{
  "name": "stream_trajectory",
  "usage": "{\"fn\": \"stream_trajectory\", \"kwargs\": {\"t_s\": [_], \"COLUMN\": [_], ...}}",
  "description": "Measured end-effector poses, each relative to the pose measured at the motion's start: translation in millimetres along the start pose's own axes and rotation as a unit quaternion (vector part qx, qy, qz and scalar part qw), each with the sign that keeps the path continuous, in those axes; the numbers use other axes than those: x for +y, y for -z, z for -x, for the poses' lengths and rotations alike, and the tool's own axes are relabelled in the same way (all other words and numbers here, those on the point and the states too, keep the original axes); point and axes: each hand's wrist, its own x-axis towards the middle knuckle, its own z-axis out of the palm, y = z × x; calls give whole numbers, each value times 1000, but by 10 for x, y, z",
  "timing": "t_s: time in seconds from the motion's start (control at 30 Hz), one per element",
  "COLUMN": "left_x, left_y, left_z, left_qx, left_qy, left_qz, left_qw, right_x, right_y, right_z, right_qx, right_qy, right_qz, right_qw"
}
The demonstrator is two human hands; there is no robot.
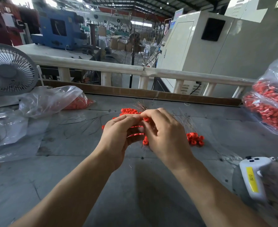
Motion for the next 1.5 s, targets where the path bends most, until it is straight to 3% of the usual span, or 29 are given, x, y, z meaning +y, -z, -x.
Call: {"fn": "stream_trajectory", "kwargs": {"t_s": [0.67, 0.87, 1.0, 1.17, 1.5], "left_x": [-1, -1, -49, -99, -176], "left_y": [77, 61, 65, 96, 138], "left_z": [1, -5, -19, -33, -56], "left_qx": [42, 53, 85, 96, 119], "left_qy": [-50, -34, -64, -72, -121], "left_qz": [-53, -95, -229, -312, -516], "left_qw": [996, 993, 968, 942, 840], "right_x": [102, 184, 449, 806, 961], "right_y": [2, 9, 113, 345, 540], "right_z": [39, 36, -15, -39, -42], "right_qx": [-70, -54, 14, -24, -100], "right_qy": [-69, -94, -192, -359, -450], "right_qz": [-133, -107, 17, 157, 186], "right_qw": [986, 988, 981, 920, 867]}}
